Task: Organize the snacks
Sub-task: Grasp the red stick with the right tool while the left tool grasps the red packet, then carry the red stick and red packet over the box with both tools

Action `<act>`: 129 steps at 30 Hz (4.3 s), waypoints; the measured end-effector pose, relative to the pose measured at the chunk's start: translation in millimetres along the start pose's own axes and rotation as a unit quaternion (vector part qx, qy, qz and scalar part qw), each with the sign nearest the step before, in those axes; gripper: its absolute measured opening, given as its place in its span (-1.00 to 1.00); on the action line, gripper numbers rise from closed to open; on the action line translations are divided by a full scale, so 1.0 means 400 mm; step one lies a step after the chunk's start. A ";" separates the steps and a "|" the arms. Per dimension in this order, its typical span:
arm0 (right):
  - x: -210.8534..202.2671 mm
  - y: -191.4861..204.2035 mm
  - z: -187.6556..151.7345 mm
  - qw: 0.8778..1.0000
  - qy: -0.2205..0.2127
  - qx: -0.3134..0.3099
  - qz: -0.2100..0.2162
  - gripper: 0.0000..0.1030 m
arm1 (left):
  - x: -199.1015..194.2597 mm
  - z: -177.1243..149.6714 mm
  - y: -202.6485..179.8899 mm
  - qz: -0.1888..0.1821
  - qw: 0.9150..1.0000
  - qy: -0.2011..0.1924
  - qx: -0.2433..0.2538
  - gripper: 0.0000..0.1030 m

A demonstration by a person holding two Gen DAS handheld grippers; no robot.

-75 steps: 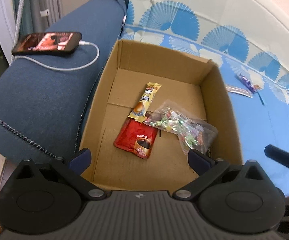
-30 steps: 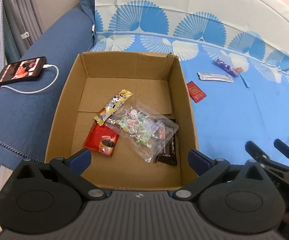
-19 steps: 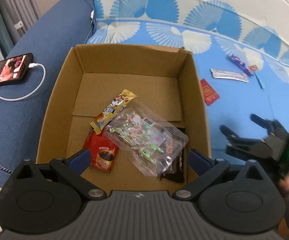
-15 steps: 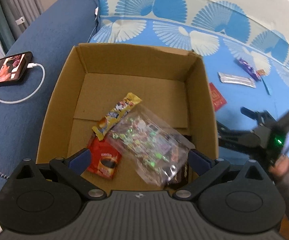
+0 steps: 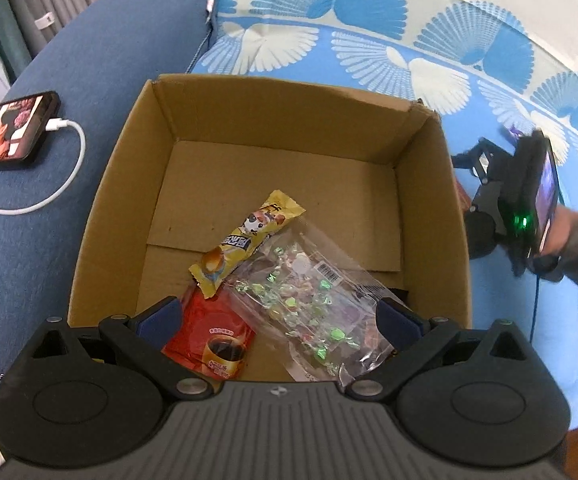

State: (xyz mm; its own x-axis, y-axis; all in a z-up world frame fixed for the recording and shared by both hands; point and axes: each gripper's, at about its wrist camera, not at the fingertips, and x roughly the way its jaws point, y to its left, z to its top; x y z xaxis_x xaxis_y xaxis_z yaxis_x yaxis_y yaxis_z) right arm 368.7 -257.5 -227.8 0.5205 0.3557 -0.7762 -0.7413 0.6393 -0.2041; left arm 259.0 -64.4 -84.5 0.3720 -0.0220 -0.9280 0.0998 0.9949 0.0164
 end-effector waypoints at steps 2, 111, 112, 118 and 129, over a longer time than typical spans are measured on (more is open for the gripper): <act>0.010 -0.027 0.006 0.999 0.008 0.034 0.033 0.67 | -0.001 0.000 -0.001 -0.002 1.000 0.000 -0.003 1.00; -0.844 0.768 -0.002 0.917 -0.096 0.360 -0.144 -0.66 | -0.382 -0.475 0.046 -0.072 0.986 -0.138 0.065 -0.03; -0.846 0.775 0.003 0.918 -0.095 0.358 -0.145 -0.66 | -0.384 -0.478 0.049 -0.075 0.985 -0.139 0.065 -0.03; -0.849 0.802 0.018 0.921 -0.088 0.346 -0.154 -0.66 | -0.395 -0.488 0.067 -0.086 0.983 -0.148 0.060 -0.03; -0.817 0.799 0.039 0.930 -0.062 0.330 -0.150 -0.66 | -0.379 -0.478 0.095 -0.092 0.984 -0.145 0.046 -0.03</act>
State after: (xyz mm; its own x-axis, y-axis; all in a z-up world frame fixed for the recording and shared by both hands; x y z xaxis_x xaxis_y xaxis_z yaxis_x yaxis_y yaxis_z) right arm -31.9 -158.8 -30.0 0.7367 0.1425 -0.6610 -0.1534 0.9873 0.0419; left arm 30.1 -4.3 -14.4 0.5863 -0.2421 -0.7731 0.2689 0.9584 -0.0961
